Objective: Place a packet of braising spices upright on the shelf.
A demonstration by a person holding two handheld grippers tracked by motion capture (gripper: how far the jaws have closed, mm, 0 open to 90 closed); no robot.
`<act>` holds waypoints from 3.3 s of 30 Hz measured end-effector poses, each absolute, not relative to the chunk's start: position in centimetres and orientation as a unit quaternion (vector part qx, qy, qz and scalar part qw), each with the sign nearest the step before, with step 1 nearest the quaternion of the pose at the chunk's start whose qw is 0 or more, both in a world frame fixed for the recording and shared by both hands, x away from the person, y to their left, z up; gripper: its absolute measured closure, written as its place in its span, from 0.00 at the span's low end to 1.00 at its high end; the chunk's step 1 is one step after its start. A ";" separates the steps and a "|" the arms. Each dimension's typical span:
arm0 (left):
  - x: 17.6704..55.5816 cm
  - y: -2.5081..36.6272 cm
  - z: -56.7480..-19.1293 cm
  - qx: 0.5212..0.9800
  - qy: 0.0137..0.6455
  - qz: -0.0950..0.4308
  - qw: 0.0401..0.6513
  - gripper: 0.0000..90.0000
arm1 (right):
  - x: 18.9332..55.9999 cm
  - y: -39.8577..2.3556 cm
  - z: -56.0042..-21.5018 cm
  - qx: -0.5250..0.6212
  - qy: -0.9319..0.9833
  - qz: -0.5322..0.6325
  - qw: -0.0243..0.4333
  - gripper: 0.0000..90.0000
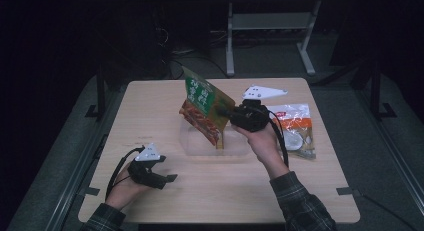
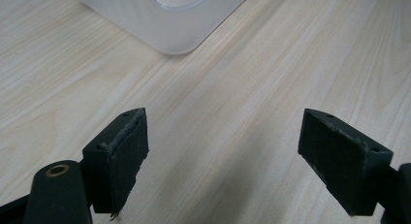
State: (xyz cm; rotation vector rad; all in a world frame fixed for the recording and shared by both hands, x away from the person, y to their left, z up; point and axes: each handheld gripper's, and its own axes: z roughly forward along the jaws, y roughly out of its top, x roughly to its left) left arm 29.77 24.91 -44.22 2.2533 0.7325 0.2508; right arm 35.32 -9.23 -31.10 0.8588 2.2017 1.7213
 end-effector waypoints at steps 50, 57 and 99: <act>29.8 24.6 -44.7 0.888 0.277 0.094 0.356 0.20 | 37.0 -6.6 -34.8 0.312 0.758 0.560 0.121 0.99; 29.8 24.6 -44.7 0.888 0.277 0.093 0.355 0.20 | 37.1 -6.2 -35.3 0.313 0.763 0.553 0.118 0.99; 29.8 24.5 -44.7 0.890 0.275 0.092 0.353 0.20 | 36.6 -6.1 -36.0 0.296 0.797 0.514 0.112 0.43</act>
